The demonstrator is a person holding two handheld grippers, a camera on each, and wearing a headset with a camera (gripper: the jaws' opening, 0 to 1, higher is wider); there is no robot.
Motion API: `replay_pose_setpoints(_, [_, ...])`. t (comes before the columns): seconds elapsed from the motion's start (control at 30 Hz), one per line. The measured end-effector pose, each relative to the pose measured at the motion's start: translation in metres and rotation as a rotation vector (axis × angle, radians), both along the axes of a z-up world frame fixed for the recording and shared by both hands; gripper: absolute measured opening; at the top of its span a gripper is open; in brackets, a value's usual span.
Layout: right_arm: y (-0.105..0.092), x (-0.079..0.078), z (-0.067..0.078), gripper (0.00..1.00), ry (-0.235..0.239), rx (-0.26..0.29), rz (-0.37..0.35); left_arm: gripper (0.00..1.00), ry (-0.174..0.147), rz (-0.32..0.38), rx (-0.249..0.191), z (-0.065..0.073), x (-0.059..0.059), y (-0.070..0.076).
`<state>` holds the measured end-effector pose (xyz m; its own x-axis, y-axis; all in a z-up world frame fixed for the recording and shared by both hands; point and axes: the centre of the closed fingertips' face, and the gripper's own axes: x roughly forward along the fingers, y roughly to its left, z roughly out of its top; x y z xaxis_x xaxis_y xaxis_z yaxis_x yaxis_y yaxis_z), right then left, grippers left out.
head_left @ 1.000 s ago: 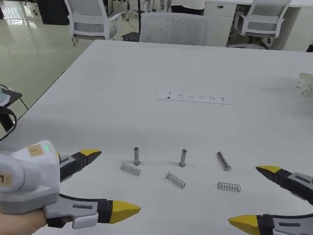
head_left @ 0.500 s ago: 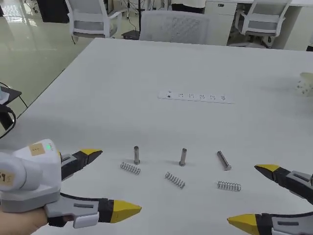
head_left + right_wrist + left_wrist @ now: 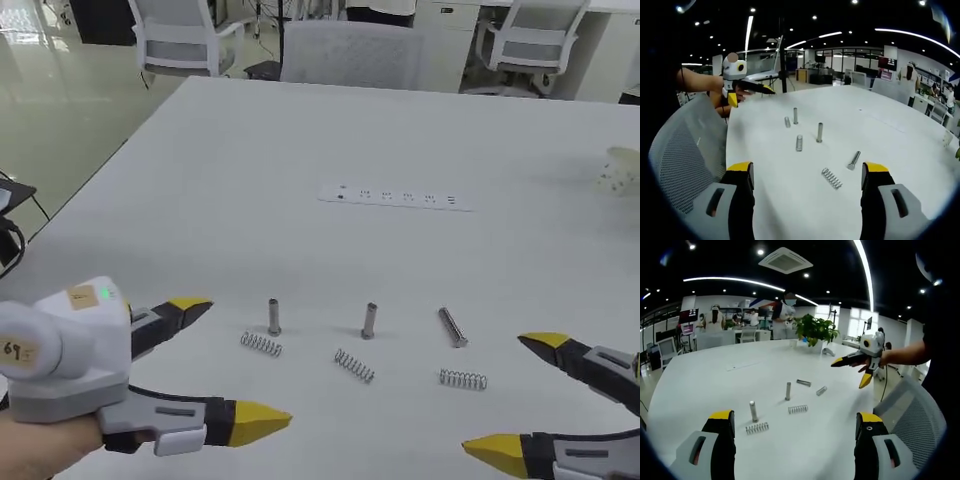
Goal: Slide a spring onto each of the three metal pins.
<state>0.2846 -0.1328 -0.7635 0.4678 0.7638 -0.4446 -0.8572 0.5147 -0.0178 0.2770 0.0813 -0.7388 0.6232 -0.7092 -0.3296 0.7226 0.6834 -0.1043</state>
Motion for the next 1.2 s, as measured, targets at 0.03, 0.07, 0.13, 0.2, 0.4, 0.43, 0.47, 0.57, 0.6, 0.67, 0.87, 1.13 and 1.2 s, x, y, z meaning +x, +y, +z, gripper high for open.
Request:
replay_pose_setpoints(0.03, [0.0,0.0,0.0,0.89,0.0,0.001,-0.001,0.98,0.0,-0.005,0.003,-0.001,0.0,-0.001])
replay_pose_setpoints(0.07, [0.0,0.0,0.001,0.89,0.0,0.001,-0.002,0.98,-0.001,-0.008,0.005,-0.001,0.0,-0.002])
replay_pose_setpoints(0.13, [-0.001,0.001,0.0,0.89,0.0,0.0,-0.004,0.98,0.0,-0.012,0.007,-0.002,0.001,-0.001])
replay_pose_setpoints(0.2, [-0.002,0.001,0.0,0.89,0.0,-0.003,-0.003,0.98,-0.001,-0.009,0.007,-0.003,0.002,0.0])
replay_pose_setpoints(0.4, [-0.006,0.005,-0.005,0.89,0.004,-0.01,-0.014,0.98,-0.001,0.003,0.011,-0.003,0.002,0.004])
replay_pose_setpoints(0.43, [-0.007,0.005,-0.005,0.89,0.003,-0.012,-0.014,0.98,-0.002,0.005,0.012,-0.003,0.002,0.005])
replay_pose_setpoints(0.47, [-0.007,0.006,-0.006,0.89,0.002,-0.014,-0.013,0.98,-0.004,0.007,0.012,-0.003,0.002,0.005])
replay_pose_setpoints(0.57, [-0.007,0.008,-0.008,0.89,0.005,-0.015,-0.01,0.98,-0.002,0.014,0.009,-0.004,0.002,0.007])
replay_pose_setpoints(0.6, [-0.007,0.009,-0.01,0.89,0.008,-0.02,-0.01,0.98,0.001,0.016,0.011,-0.006,0.001,0.008])
replay_pose_setpoints(0.67, [-0.007,0.009,-0.012,0.88,0.014,-0.026,-0.008,0.98,0.006,0.018,0.012,-0.008,0.001,0.01])
replay_pose_setpoints(0.87, [-0.005,0.011,-0.011,0.88,0.016,-0.026,0.001,0.98,0.011,0.027,0.012,-0.009,0.001,0.013])
replay_pose_setpoints(1.13, [0.001,0.015,-0.008,0.87,0.019,-0.038,0.011,0.98,0.015,0.027,0.01,-0.009,0.003,0.012])
replay_pose_setpoints(1.2, [0.001,0.017,-0.007,0.87,0.021,-0.041,0.014,0.98,0.016,0.026,0.013,-0.01,0.003,0.012])
